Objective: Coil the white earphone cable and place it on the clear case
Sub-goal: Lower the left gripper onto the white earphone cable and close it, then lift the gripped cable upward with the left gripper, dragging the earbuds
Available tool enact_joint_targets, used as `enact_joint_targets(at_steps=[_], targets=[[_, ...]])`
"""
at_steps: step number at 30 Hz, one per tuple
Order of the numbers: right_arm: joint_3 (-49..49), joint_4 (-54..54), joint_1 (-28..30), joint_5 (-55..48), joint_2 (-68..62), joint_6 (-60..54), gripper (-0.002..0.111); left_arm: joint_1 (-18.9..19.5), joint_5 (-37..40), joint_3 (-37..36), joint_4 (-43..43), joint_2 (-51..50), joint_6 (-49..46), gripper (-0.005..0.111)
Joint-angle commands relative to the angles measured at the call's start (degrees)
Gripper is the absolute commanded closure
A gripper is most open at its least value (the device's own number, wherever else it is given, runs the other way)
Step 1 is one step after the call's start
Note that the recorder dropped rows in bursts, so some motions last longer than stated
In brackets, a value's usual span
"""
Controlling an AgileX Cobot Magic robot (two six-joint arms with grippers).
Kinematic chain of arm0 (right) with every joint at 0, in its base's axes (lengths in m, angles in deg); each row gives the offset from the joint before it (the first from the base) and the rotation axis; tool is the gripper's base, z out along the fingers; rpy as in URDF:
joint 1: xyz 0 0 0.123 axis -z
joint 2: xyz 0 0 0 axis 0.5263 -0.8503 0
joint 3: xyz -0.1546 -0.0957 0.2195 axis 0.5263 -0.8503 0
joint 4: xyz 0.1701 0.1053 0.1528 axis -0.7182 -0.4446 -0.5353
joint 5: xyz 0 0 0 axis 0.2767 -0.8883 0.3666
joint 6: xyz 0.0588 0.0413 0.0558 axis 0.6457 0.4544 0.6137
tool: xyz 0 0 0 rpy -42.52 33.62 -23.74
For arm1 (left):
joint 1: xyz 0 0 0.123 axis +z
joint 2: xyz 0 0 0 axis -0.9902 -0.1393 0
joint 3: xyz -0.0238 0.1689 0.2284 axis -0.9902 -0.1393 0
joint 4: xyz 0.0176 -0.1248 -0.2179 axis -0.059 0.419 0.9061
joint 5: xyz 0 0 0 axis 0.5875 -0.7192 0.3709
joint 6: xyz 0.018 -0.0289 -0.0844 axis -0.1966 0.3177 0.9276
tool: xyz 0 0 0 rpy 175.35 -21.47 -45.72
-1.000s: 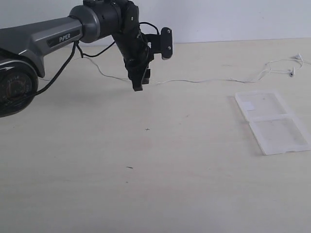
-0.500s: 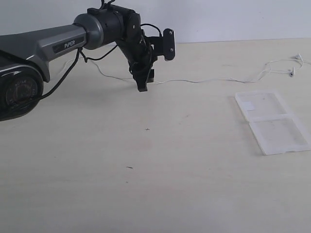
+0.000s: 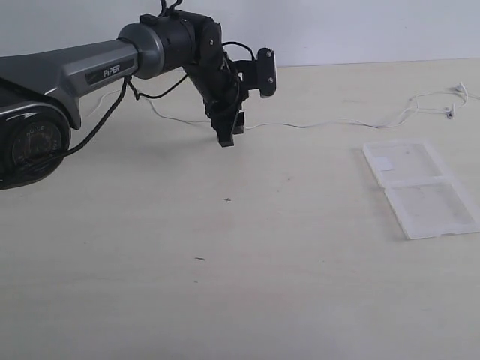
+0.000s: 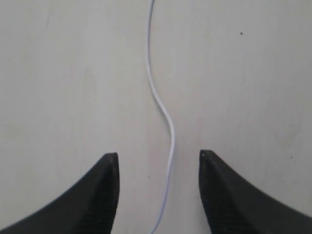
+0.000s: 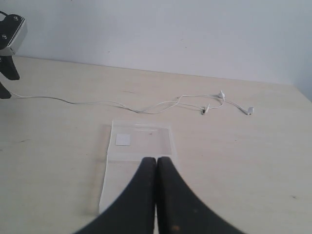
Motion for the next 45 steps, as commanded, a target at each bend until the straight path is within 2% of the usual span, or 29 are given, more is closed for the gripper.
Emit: enact_joint_targets(at_steps=[1, 16, 23, 25, 32, 34, 36, 37, 45], targets=[[-0.27, 0.00, 0.37, 0.67, 0.27, -0.05, 0.107, -0.12, 0.77, 0.35, 2.59, -0.03, -1.44, 0.057], [-0.27, 0.00, 0.37, 0.67, 0.27, -0.05, 0.107, -0.12, -5.26, 0.35, 2.49, -2.79, -1.70, 0.057], [-0.27, 0.00, 0.37, 0.67, 0.27, -0.05, 0.107, -0.12, -3.95, 0.35, -2.55, -2.79, 0.92, 0.081], [-0.27, 0.00, 0.37, 0.67, 0.27, -0.05, 0.107, -0.12, -3.49, 0.35, -4.88, -2.79, 2.27, 0.082], [-0.27, 0.00, 0.37, 0.67, 0.27, -0.05, 0.107, -0.49, -3.36, 0.35, -5.04, -2.79, 3.44, 0.084], [-0.27, 0.00, 0.37, 0.67, 0.27, -0.05, 0.107, -0.62, -3.36, 0.35, -5.04, -2.79, 3.44, 0.091], [-0.27, 0.00, 0.37, 0.67, 0.27, -0.05, 0.107, -0.75, -3.36, 0.35, -5.04, -2.56, 4.20, 0.104], [-0.27, 0.00, 0.37, 0.67, 0.27, -0.05, 0.107, -0.75, -3.36, 0.35, -5.04, -2.44, 4.94, 0.106], [-0.27, 0.00, 0.37, 0.67, 0.27, -0.05, 0.107, -0.75, -3.35, 0.35, -5.04, 8.15, 20.27, 0.107]])
